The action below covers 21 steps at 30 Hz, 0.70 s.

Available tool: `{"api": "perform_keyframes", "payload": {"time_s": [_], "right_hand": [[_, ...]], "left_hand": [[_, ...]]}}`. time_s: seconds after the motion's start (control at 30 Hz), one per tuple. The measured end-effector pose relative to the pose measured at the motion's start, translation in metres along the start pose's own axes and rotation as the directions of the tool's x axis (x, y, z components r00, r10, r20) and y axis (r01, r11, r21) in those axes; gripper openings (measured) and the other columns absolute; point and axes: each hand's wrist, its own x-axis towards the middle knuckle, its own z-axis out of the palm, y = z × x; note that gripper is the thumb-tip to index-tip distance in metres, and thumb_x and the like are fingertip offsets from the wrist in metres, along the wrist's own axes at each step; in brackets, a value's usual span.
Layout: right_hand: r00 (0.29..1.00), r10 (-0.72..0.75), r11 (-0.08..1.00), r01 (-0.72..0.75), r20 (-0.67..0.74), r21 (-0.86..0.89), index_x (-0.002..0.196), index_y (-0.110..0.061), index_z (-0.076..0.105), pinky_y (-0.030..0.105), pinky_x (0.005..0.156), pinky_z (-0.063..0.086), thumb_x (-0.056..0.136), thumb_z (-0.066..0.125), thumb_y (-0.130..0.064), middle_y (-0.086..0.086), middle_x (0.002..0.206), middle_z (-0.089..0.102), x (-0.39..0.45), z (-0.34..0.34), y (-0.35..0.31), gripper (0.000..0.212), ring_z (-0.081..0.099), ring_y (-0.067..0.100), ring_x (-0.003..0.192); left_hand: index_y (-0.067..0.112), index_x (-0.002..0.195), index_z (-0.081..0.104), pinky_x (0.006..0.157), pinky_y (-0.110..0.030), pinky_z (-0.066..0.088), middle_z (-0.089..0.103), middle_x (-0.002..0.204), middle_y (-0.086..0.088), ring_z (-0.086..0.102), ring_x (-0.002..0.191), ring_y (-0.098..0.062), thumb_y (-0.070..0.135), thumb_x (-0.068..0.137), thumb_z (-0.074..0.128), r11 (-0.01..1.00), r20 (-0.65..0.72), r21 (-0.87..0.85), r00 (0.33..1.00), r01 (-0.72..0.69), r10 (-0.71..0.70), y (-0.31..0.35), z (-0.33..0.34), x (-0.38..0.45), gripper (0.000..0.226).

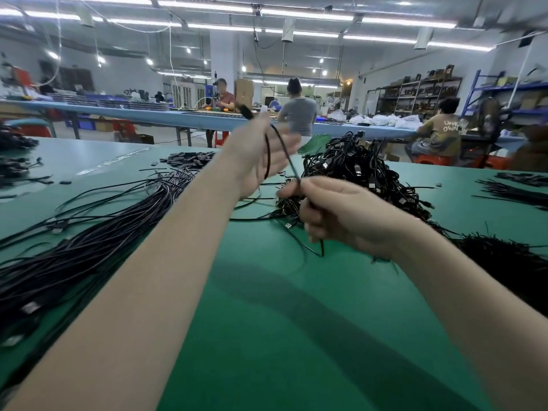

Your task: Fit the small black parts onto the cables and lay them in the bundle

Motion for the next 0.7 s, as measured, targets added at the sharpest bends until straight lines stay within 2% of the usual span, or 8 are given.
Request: {"api": "perform_keyframes", "payload": {"time_s": [0.07,0.13,0.23,0.33,0.4,0.47,0.6,0.7], "right_hand": [[0.988,0.122,0.992,-0.12,0.096,-0.033,0.096,-0.022,0.072,0.024,0.059,0.042,0.099,0.042,-0.033,-0.006,0.061,0.046,0.002,0.007,0.017,0.031,0.045,0.012,0.055],[0.973,0.228,0.955,-0.219,0.021,-0.202,0.088,-0.018,0.071,0.027,0.061,0.038,0.098,0.044,-0.039,-0.005,0.061,0.044,0.003,0.009,0.033,0.036,0.044,0.012,0.054],[0.94,0.073,0.841,-0.238,-0.334,-0.487,0.068,-0.016,0.062,0.025,0.052,0.033,0.09,0.054,-0.052,-0.002,0.057,0.041,0.006,-0.001,0.028,0.043,0.038,0.013,0.048],[0.854,-0.198,0.859,-0.085,-0.481,-0.504,0.063,-0.022,0.06,0.027,0.051,0.03,0.091,0.053,-0.052,-0.004,0.052,0.04,0.006,-0.01,0.005,0.042,0.036,0.014,0.049],[0.87,-0.258,0.902,0.062,-0.419,-0.427,0.065,-0.027,0.065,0.026,0.048,0.026,0.098,0.045,-0.041,-0.01,0.048,0.038,0.007,-0.007,-0.006,0.041,0.033,0.012,0.045],[0.935,-0.206,0.96,0.136,-0.288,-0.244,0.079,-0.025,0.066,0.024,0.046,0.022,0.102,0.04,-0.032,-0.011,0.05,0.035,0.009,0.004,-0.004,0.036,0.029,0.009,0.044],[0.998,0.056,0.982,-0.06,-0.028,-0.178,0.088,-0.023,0.064,0.022,0.052,0.039,0.102,0.038,-0.036,-0.005,0.062,0.038,0.009,0.009,0.029,0.032,0.038,0.01,0.05],[0.962,0.265,0.941,-0.272,-0.06,-0.203,0.082,-0.02,0.06,0.024,0.052,0.04,0.099,0.042,-0.043,-0.004,0.062,0.035,0.006,-0.002,0.048,0.034,0.038,0.01,0.048]], "left_hand": [[0.008,0.101,0.064,0.072,-0.027,0.054,0.073,0.088,-0.007,0.068,0.084,-0.019,0.034,0.105,0.027,0.936,0.111,-0.35,0.992,-0.024,0.067,0.016,-0.007,-0.009,0.046],[0.012,0.093,0.066,0.055,-0.022,0.051,0.068,0.067,0.001,0.064,0.061,-0.012,0.031,0.102,0.032,0.929,0.288,-0.369,0.953,0.022,0.092,0.028,-0.019,-0.022,0.04],[0.014,0.077,0.071,0.042,-0.017,0.041,0.058,0.048,0.005,0.051,0.04,-0.007,0.036,0.097,0.04,0.966,0.472,0.235,0.857,0.105,-0.208,0.03,-0.03,-0.032,0.043],[0.017,0.099,0.071,0.06,-0.019,0.051,0.075,0.086,-0.006,0.07,0.069,-0.012,0.047,0.102,0.025,0.693,0.327,0.692,0.768,0.203,-0.551,0.011,-0.019,-0.027,0.055],[0.018,0.105,0.064,0.084,-0.027,0.052,0.073,0.105,-0.006,0.07,0.092,-0.014,0.048,0.102,0.023,0.779,0.27,0.578,0.844,0.243,-0.464,-0.003,-0.008,-0.017,0.051],[0.015,0.107,0.063,0.092,-0.031,0.052,0.072,0.102,-0.004,0.069,0.092,-0.014,0.044,0.103,0.027,0.958,0.221,0.226,0.949,0.175,-0.226,-0.006,-0.004,-0.009,0.047],[0.006,0.107,0.067,0.074,-0.025,0.056,0.073,0.101,-0.009,0.07,0.086,-0.018,0.04,0.104,0.027,0.937,0.249,-0.347,0.967,0.039,0.052,0.013,-0.014,-0.009,0.052],[0.015,0.088,0.074,0.057,-0.019,0.052,0.069,0.075,0.002,0.064,0.061,-0.01,0.038,0.101,0.035,0.959,0.375,-0.275,0.926,0.067,0.043,0.023,-0.026,-0.021,0.048]]}}
